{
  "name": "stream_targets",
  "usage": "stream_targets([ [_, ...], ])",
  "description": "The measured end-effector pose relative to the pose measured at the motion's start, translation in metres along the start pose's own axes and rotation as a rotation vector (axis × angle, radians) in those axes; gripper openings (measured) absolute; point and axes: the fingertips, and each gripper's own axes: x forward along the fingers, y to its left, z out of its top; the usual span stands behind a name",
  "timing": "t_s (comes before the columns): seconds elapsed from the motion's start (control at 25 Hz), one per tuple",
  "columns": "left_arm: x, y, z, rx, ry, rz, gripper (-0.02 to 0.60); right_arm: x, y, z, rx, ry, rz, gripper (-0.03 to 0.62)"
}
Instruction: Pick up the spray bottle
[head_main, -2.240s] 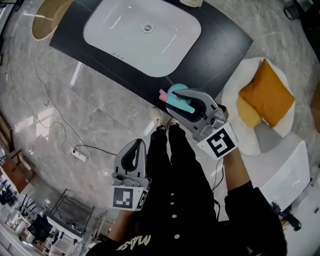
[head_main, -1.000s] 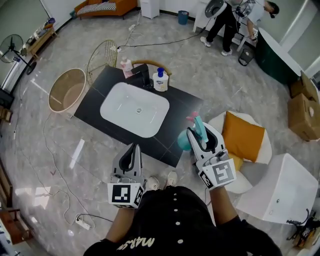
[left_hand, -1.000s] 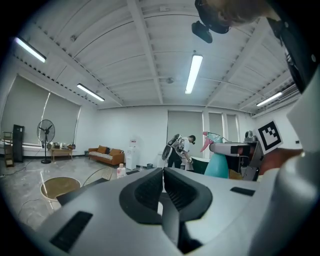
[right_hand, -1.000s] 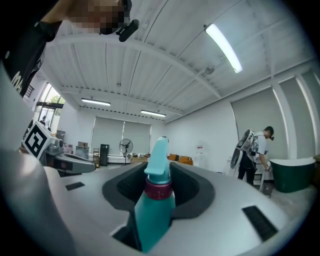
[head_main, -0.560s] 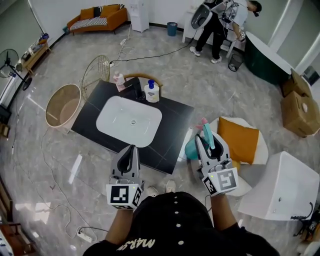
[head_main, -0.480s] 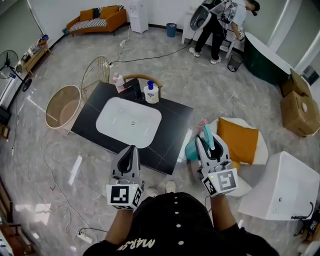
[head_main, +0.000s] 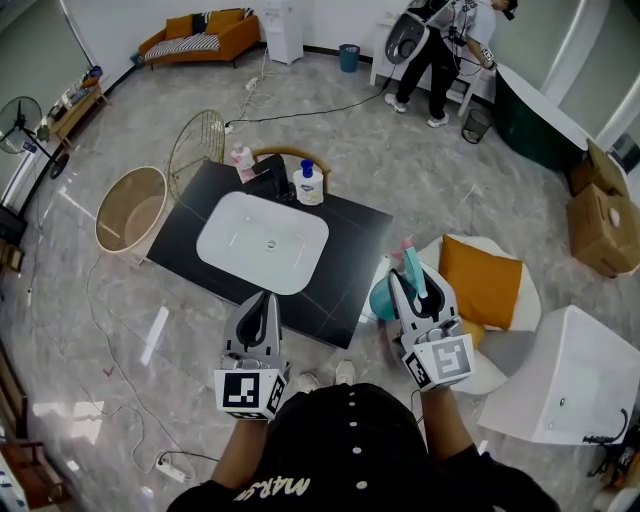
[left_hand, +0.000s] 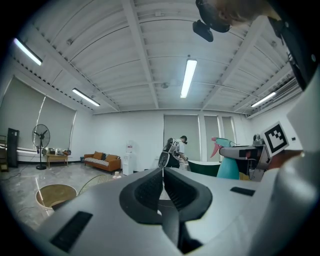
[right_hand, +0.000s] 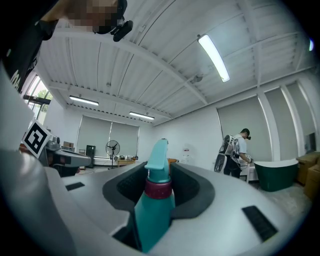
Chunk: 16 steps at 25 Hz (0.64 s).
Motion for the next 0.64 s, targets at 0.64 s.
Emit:
stream_targets([
  [0.64, -0.001, 0.011, -0.005, 0.005, 0.008, 0.018, 0.017, 0.016, 0.013, -0.005, -0.025, -0.007, 0.044, 0.132],
])
